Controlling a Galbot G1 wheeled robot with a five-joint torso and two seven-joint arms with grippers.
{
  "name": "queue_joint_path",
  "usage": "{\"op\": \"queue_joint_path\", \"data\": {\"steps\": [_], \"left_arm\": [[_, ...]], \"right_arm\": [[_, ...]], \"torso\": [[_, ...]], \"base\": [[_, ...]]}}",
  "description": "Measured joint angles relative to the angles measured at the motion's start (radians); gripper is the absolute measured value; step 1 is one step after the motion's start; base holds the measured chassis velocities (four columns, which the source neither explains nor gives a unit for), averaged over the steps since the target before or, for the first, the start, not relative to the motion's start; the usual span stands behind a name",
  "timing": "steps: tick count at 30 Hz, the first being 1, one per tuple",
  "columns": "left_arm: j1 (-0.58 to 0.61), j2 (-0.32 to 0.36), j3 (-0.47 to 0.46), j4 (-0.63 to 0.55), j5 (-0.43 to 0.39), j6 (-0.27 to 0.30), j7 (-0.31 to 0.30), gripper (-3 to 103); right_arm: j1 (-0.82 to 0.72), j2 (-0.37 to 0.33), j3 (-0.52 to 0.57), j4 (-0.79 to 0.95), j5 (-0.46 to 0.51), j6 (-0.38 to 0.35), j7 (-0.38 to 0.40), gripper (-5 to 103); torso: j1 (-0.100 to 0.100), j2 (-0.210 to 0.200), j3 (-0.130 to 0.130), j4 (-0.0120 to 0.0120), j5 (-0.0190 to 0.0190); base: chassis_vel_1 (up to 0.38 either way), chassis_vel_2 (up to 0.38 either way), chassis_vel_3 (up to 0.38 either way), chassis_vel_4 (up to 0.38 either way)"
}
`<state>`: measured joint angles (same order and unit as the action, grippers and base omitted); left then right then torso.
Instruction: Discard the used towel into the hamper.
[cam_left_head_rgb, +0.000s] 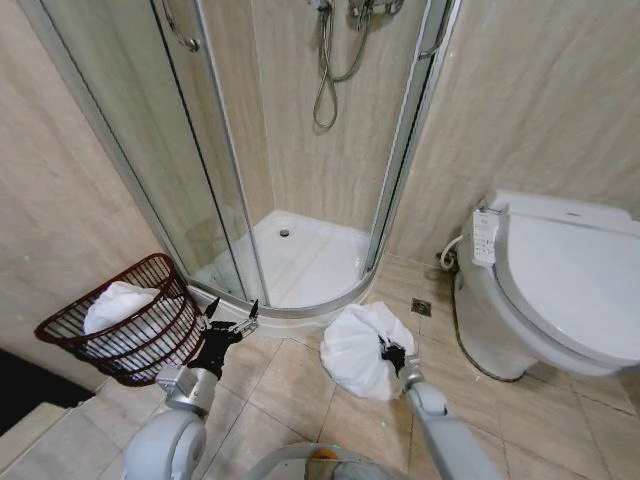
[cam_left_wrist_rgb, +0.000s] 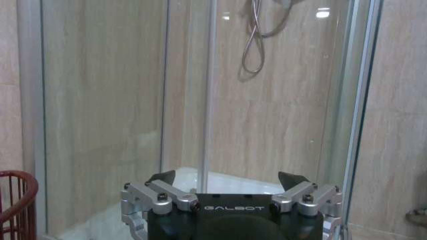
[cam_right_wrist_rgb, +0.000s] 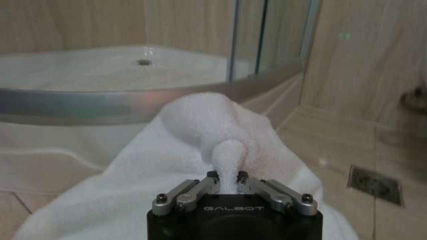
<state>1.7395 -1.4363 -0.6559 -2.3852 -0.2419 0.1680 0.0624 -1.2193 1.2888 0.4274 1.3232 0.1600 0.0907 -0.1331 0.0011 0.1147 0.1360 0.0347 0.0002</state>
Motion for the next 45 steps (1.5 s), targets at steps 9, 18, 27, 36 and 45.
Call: {"op": "queue_joint_path", "data": {"steps": [9,18,27,36,45], "left_arm": [[0.0,0.0,0.0,0.0,0.0,0.0,0.0,100],[0.0,0.0,0.0,0.0,0.0,0.0,0.0,100],[0.0,0.0,0.0,0.0,0.0,0.0,0.0,100],[0.0,0.0,0.0,0.0,0.0,0.0,0.0,100],[0.0,0.0,0.0,0.0,0.0,0.0,0.0,100]], "right_arm": [[-0.126,-0.008,0.037,0.255,0.04,-0.01,-0.016,8],[-0.251,-0.017,0.065,0.519,0.046,0.046,0.036,8],[-0.381,0.019,0.159,0.735,-0.008,0.117,0.07,8],[-0.41,-0.029,0.24,0.986,0.113,0.09,0.086,8],[-0.441,-0.036,0.304,1.079,0.097,0.1,0.123,8]], "torso": [[0.0,0.0,0.0,-0.0001,-0.0004],[0.0,0.0,0.0,0.0,-0.0004],[0.0,0.0,0.0,0.0002,0.0004],[0.0,0.0,0.0,0.0003,-0.0001],[0.0,0.0,0.0,-0.0001,0.0]], "base": [[0.0,0.0,0.0,0.0],[0.0,0.0,0.0,0.0],[0.0,0.0,0.0,0.0],[0.0,0.0,0.0,0.0],[0.0,0.0,0.0,0.0]]}}
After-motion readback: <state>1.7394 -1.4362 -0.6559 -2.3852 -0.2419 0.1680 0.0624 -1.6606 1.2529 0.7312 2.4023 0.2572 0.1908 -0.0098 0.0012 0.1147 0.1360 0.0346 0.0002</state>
